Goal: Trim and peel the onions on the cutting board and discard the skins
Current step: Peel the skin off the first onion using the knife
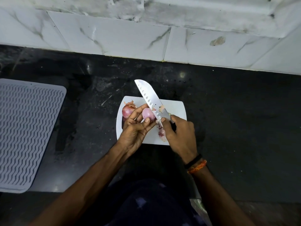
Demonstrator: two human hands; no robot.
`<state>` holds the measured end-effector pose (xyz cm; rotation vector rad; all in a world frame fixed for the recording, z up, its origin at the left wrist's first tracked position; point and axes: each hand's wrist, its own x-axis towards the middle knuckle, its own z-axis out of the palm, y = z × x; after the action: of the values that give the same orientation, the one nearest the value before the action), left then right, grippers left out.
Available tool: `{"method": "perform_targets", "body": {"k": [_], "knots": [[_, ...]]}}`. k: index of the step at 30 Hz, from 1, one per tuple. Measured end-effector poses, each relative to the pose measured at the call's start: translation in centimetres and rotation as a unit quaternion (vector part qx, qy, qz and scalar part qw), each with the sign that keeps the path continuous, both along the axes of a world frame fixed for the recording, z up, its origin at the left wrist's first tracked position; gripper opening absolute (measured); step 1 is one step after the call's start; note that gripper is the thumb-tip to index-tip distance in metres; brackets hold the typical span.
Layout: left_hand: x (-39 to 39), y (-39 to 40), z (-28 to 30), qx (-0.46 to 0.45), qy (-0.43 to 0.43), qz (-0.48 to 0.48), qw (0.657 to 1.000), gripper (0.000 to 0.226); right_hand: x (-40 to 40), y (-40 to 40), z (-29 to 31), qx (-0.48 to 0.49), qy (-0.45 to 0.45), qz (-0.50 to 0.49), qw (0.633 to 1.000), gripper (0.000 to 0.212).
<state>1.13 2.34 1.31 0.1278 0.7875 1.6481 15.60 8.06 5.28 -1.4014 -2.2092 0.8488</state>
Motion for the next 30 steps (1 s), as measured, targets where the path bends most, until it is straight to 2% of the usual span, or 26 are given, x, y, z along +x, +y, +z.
{"method": "perform_targets", "body": {"k": [5,9,18,23,27,30], "knots": [[0.1,0.0,-0.1,-0.017,0.003,0.014,1.0,0.056,0.0,-0.3,0.0,0.006,0.008,0.019,1.0,0.04],[-0.1,-0.2,0.2,-0.006,0.019,0.005,1.0,0.052,0.0,0.2,0.2,0.006,0.025,-0.012,1.0,0.027],[-0.2,-0.4,0.3,-0.014,0.038,-0.001,0.999,0.053,-0.5,0.6,1.0,0.015,0.008,0.012,1.0,0.034],[-0.1,-0.5,0.6,-0.014,0.045,0.008,0.999,0.054,-0.8,1.2,0.3,0.049,-0.066,-0.015,0.997,0.052],[0.0,-0.4,0.9,-0.017,0.063,0.005,0.998,0.054,-1.0,1.4,-0.4,0.066,-0.076,-0.028,0.995,0.065],[-0.2,-0.5,1.1,-0.018,0.046,0.005,0.999,0.049,-1.0,1.7,-0.4,0.055,-0.072,-0.023,0.996,0.07]]}}
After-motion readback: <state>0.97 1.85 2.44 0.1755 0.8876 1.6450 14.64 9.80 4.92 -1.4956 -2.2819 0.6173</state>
